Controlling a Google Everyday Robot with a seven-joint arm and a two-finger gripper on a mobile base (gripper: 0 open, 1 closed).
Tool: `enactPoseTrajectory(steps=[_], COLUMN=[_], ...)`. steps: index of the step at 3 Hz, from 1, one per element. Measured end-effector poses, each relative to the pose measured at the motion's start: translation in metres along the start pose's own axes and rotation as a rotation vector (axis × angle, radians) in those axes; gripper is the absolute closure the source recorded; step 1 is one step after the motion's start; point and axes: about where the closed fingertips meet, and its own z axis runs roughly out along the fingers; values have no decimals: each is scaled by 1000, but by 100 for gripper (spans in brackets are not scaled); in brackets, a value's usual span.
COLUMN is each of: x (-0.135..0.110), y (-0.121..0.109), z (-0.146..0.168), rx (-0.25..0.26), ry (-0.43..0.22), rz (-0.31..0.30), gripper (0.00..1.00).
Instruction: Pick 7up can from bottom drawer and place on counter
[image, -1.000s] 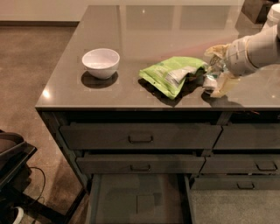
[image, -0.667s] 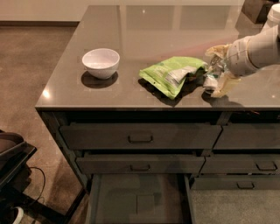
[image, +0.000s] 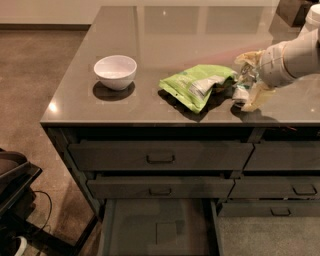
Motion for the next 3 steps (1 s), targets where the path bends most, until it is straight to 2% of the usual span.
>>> enactPoseTrajectory(steps=[1, 2, 3], x=[0, 0, 0], y=[0, 0, 0], z=[0, 0, 0], rx=[0, 0, 0], ry=[0, 0, 0], rz=[0, 0, 0], gripper=[12, 0, 0])
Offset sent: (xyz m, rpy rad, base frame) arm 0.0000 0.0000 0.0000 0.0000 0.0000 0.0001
